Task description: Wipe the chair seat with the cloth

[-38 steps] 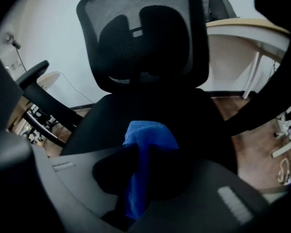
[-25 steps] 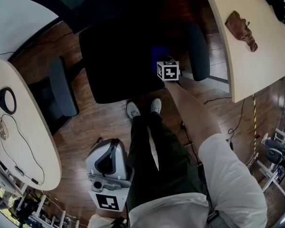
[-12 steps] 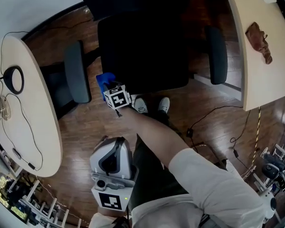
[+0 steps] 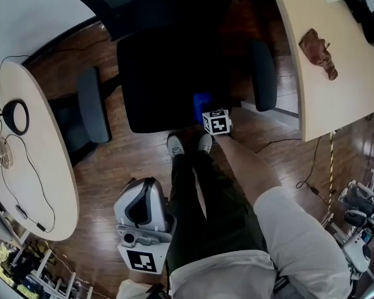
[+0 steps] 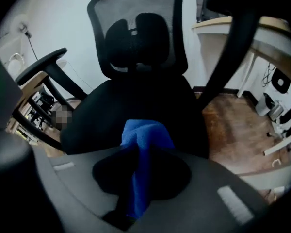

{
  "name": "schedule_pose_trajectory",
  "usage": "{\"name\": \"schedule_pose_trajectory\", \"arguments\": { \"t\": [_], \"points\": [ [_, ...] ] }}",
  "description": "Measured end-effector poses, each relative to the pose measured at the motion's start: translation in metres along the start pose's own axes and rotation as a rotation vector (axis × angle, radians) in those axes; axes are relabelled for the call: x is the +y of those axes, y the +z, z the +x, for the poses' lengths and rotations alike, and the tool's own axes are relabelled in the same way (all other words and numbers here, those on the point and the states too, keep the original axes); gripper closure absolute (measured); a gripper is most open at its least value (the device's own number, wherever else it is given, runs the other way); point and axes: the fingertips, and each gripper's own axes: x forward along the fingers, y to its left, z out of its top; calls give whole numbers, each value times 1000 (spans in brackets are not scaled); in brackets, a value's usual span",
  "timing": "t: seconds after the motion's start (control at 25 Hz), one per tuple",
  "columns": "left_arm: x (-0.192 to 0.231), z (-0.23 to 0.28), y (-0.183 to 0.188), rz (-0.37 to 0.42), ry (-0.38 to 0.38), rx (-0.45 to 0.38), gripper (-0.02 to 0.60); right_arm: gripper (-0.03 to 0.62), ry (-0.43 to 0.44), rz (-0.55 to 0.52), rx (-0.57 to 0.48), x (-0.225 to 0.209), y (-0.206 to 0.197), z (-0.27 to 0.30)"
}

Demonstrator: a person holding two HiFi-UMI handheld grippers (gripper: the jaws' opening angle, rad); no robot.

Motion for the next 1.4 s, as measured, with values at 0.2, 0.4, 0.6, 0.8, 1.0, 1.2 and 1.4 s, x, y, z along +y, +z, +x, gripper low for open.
{"name": "schedule_pose_trajectory", "arguments": {
  "t": [0.2,0.4,0.6,0.8,1.0,1.2,1.4],
  "points": [
    [-10,17,3,-4,-28,0,517,528,-118,49,-44,-113,-17,-45],
    [-23,33,23,-23,-41,25,517,528,-58,79,-93,-95,0,-73],
    [-10,81,55,-8,-61,45,517,528,85,127,-373,-12,152,-179],
    [-2,116,203,30,-60,-3,517,528,192,-8,-855,99,351,-458],
    [-29,129,368,83,-89,-50,517,528,190,-240,-1275,206,455,-796],
    [-60,132,461,65,-115,-143,517,526,224,-396,-1507,271,453,-990],
    [-88,127,497,69,-162,-188,518,526,230,-474,-1550,285,415,-1050]
  ]
}}
